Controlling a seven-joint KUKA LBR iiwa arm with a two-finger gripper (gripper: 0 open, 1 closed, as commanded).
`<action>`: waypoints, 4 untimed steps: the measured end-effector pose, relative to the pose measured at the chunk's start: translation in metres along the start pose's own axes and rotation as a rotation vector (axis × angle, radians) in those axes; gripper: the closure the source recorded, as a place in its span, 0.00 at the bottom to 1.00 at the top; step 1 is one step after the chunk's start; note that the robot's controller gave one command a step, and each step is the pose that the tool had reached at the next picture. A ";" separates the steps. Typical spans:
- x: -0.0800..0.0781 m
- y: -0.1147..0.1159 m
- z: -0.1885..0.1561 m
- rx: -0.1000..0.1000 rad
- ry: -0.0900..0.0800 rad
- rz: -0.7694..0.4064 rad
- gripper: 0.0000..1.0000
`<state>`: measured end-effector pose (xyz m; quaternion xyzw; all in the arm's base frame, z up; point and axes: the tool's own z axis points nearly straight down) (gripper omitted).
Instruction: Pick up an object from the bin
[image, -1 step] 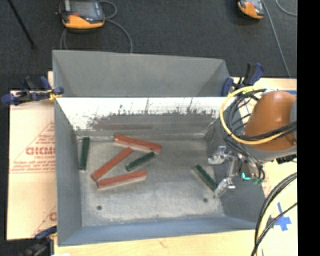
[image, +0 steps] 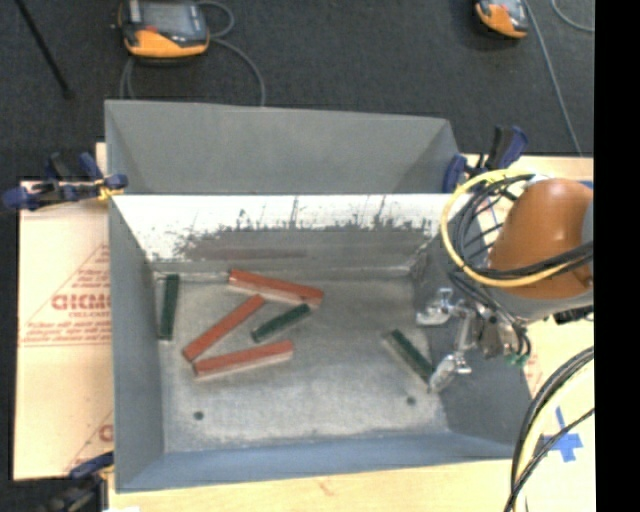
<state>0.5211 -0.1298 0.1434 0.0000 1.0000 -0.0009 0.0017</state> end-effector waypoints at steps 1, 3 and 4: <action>-0.010 -0.009 0.040 -0.001 -0.009 0.166 0.00; -0.021 -0.027 0.069 -0.011 0.009 0.272 0.00; -0.022 -0.024 0.067 -0.006 0.005 0.283 0.00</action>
Offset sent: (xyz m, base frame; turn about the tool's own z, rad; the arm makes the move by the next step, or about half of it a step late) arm 0.0196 -0.0294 -0.0734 0.2945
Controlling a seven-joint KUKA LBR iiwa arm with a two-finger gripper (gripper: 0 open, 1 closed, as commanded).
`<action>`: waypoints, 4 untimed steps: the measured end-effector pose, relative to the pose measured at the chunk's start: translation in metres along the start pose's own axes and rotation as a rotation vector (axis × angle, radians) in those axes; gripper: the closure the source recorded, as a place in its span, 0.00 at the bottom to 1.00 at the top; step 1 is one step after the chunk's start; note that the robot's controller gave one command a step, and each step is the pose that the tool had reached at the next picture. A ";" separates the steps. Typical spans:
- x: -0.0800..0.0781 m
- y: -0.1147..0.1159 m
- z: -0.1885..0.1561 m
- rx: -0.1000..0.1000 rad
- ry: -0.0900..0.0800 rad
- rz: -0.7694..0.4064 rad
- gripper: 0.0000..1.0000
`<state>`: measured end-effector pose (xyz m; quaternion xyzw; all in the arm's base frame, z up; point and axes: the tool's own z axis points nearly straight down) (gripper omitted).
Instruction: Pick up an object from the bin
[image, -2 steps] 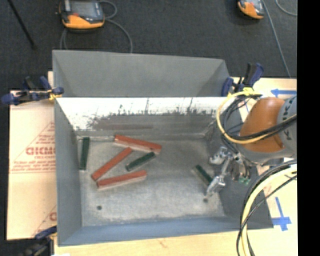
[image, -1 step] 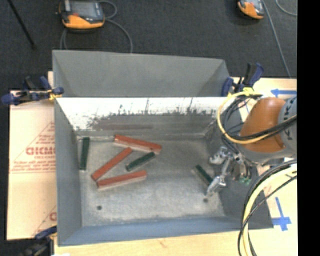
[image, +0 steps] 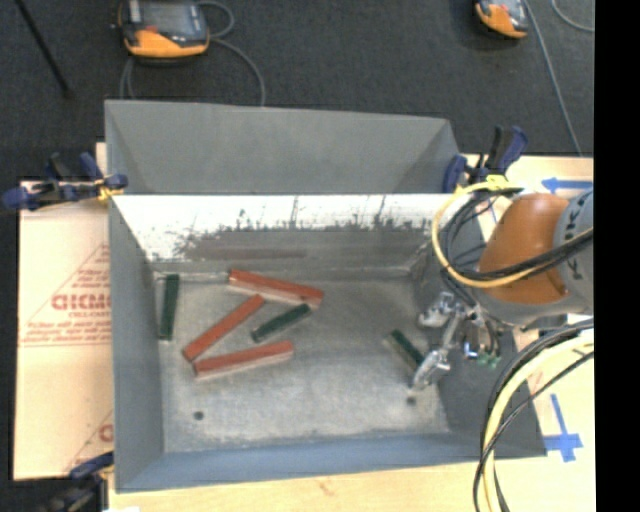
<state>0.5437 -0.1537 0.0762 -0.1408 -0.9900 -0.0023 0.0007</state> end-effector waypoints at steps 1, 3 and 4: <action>0.000 -0.001 -0.004 -0.001 0.006 -0.013 1.00; 0.000 -0.001 -0.006 -0.001 0.006 -0.013 1.00; 0.000 -0.001 -0.013 0.002 -0.003 -0.016 1.00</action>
Offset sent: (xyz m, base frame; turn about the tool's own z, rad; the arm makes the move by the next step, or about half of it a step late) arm 0.0000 0.0000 0.0000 0.0000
